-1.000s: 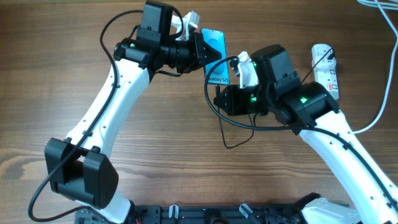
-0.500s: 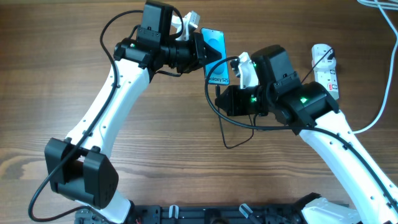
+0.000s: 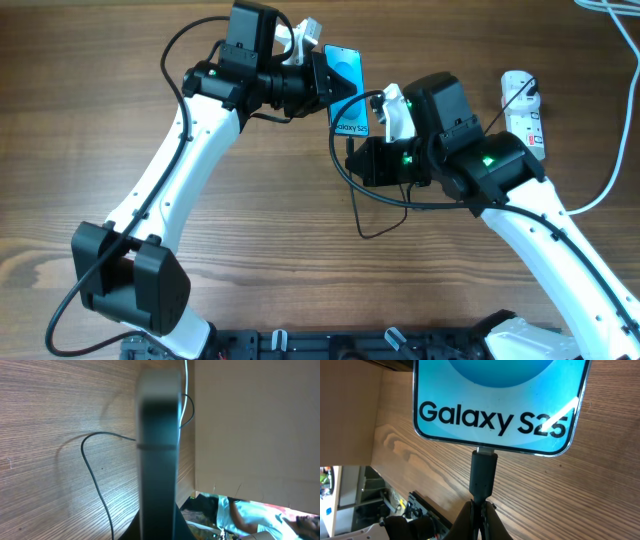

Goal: Plug charger to phone and switch on socket

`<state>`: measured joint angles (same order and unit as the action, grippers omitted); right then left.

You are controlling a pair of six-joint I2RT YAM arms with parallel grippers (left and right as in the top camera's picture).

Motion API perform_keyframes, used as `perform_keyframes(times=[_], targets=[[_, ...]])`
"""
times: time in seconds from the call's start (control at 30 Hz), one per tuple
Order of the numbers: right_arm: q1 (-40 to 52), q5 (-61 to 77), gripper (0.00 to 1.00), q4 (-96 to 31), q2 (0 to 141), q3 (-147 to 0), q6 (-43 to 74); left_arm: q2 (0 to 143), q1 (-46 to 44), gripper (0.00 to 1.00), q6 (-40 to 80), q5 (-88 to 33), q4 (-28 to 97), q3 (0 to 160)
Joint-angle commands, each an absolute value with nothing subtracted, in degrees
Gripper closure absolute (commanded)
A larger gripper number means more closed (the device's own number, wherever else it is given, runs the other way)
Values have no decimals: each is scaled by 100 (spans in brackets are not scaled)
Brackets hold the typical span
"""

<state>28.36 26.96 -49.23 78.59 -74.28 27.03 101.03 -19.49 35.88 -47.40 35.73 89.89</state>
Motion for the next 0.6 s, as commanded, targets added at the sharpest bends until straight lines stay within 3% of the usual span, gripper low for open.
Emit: perform_keyframes(times=[0.0,0.2,0.57], targets=[[2853,2630,95,-4805,7898,-7498,2720,10018,-1966,96,3269,-5059,3562,9002],[2842,2630,95,-4711,7898,-7498,2718,10018,-1977,96,2716,-5076,3734,9002],[2842,2523,95,-4663,7898,-7498,2764,10018,-1977,96,2740,-5419,3732,9002]])
